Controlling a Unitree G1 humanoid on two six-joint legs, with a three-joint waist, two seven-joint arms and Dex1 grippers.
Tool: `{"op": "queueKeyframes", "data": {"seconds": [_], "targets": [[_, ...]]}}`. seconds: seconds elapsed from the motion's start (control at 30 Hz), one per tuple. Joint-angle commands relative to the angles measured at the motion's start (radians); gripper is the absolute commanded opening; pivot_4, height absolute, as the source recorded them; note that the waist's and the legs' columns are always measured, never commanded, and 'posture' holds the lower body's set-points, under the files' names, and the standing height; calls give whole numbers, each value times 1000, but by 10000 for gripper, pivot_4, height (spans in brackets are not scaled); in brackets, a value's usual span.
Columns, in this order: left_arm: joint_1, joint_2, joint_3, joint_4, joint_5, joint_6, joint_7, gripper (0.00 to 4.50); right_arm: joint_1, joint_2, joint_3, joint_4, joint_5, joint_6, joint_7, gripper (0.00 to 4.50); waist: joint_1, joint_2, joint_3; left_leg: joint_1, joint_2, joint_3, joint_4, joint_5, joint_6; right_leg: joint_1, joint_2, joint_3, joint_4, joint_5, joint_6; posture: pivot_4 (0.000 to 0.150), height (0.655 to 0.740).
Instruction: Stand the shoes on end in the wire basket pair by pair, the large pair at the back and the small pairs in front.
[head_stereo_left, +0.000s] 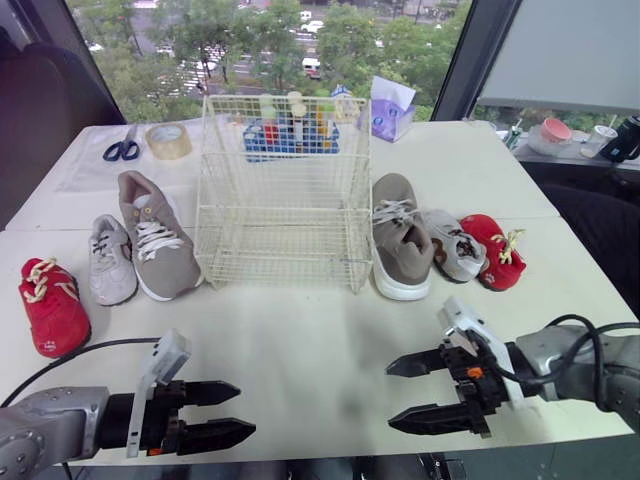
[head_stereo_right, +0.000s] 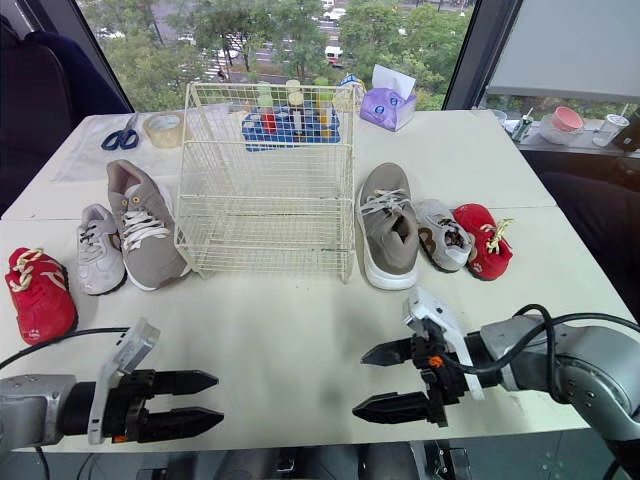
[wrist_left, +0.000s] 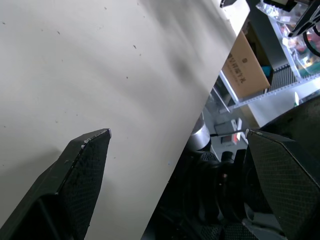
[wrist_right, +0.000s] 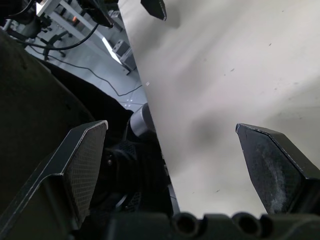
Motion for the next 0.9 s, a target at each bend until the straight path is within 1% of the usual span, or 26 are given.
{"op": "queueKeyframes", "data": {"seconds": [0.03,0.3,0.4,0.5,0.57,0.6,0.67,0.73,0.8,0.9], "targets": [[8,9,11,-27,-11,-4,-17,44643,-14,6,-1,-25,12,-1,-3,45000,0,0,0,0,0,0,0,0,0,0,0,0,0,0,0,1500,7400],[0,-14,-2,-30,19,-28,12,44643,-23,24,4,-23,6,-7,-22,45000,0,0,0,0,0,0,0,1,1,0,0,0,0,0,0,1500,7400],[-10,-29,1,-26,9,-26,28,44643,-26,28,4,-22,2,-10,-25,45000,0,0,0,0,0,0,0,1,2,0,0,0,0,0,0,1500,7400],[-35,-57,12,-3,-25,-18,45,44643,-55,35,5,-12,-7,-12,-36,45000,0,0,0,0,0,0,0,2,3,0,0,0,1,0,0,1500,7400],[-43,-56,2,-1,-4,-18,47,44643,-86,33,5,1,-4,4,-44,45000,0,0,0,0,0,0,0,2,3,0,0,0,1,0,0,1500,7400],[-45,-44,-11,-3,37,-35,40,44643,-123,29,4,18,-5,20,-55,45000,0,0,0,0,0,0,0,2,3,0,0,0,2,0,0,1500,7400],[-54,-8,-20,20,120,-78,12,44643,-250,24,-24,74,79,83,-91,45000,-4,0,0,0,0,0,1,2,3,0,0,0,2,0,0,1500,7400],[-112,42,33,98,155,-109,-29,44643,-475,19,-43,159,172,153,-123,45000,-4,2,2,1,0,3,2,2,2,0,0,3,6,0,-1,1500,7400],[-191,89,90,148,143,-114,-58,44643,-669,0,-9,199,155,192,-91,45000,0,4,3,0,1,3,2,3,0,-5,1,3,7,2,-3,1500,7400],[-294,151,143,164,106,-97,-93,44643,-876,-6,68,247,88,208,-8,45000,1,2,1,-1,5,0,1,2,-3,-6,5,2,6,0,-6,1500,7400]]}}
